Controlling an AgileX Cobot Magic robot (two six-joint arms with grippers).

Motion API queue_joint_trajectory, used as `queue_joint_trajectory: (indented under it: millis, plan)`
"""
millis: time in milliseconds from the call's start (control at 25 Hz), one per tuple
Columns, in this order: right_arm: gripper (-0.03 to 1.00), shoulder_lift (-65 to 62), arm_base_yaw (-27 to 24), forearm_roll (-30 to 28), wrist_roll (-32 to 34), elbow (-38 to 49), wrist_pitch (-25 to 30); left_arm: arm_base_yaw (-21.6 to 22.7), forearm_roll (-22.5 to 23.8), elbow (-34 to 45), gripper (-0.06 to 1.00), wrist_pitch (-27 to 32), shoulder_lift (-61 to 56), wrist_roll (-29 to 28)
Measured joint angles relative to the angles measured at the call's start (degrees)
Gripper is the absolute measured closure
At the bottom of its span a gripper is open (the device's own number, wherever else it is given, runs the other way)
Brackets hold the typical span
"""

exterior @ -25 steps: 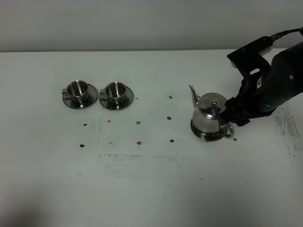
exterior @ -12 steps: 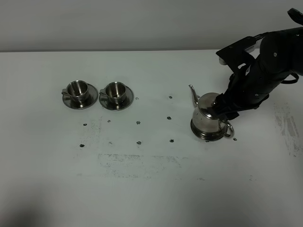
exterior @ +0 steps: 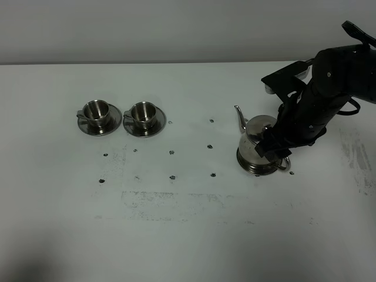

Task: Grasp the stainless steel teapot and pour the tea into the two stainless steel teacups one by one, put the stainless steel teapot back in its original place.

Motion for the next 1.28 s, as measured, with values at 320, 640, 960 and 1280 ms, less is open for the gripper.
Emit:
queue_joint_trajectory:
  millis: [320,640,960,1280]
  plan:
    - [0.41,2.0,-0.5,0.1,-0.1,0.0,-1.1,0.0,0.0,0.0,0.89,0.0,0.0,0.0]
    - [0.45,3.3,-0.5,0.1,-0.1,0.0,-2.3,0.0,0.0,0.0,0.89,0.0,0.0,0.0]
    - [0.79,3.3,-0.5,0.0,-2.1,-0.1,-3.1,0.0,0.0,0.0,0.89,0.0,0.0,0.0]
    - [0.79,3.3,-0.5,0.1,-5.7,-0.1,-3.0,0.0,0.0,0.0,0.89,0.0,0.0,0.0]
